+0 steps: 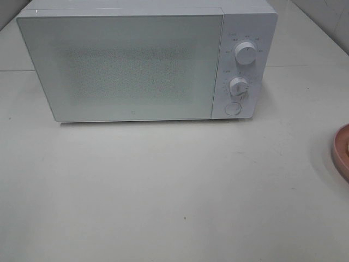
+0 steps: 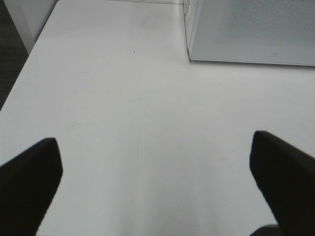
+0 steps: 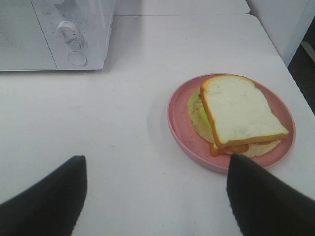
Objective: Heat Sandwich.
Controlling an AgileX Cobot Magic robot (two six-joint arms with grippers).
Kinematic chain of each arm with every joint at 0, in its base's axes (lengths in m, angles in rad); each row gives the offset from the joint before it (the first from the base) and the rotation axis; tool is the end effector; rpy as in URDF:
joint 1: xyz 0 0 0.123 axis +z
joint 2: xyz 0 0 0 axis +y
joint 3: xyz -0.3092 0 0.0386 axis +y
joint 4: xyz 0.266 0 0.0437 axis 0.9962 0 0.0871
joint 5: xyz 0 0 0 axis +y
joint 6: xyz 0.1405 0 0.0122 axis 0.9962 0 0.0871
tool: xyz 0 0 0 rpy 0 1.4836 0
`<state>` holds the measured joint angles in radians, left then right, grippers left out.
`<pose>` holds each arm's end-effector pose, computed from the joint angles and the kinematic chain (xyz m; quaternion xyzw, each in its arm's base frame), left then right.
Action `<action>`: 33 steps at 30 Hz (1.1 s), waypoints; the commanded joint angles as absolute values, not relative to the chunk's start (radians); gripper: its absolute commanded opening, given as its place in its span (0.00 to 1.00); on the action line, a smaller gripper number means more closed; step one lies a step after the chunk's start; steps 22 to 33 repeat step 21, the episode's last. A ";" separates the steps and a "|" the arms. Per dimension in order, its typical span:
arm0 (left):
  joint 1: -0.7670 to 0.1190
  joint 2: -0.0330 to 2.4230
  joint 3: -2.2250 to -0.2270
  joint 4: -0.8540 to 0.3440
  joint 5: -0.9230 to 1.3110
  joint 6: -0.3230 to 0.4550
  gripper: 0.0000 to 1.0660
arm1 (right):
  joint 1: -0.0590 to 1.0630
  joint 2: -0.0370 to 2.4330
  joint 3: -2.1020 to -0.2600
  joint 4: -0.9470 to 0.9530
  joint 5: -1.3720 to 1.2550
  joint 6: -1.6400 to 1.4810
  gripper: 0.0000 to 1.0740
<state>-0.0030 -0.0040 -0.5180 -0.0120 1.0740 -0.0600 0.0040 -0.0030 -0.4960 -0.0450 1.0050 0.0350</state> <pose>0.0255 -0.0016 0.2676 -0.0239 0.8506 -0.0225 0.5248 0.0321 -0.0052 0.2690 0.0132 0.8383 -0.0119 0.5449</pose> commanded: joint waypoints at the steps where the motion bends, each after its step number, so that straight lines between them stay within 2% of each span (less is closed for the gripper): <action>1: -0.001 -0.020 -0.518 -0.012 1.071 -0.058 0.93 | 0.000 -0.032 -0.495 -0.042 0.997 0.032 0.70; 33: -0.001 -0.021 -0.518 -0.012 1.071 -0.058 0.92 | 0.000 -0.032 -0.495 -0.042 0.997 0.032 0.70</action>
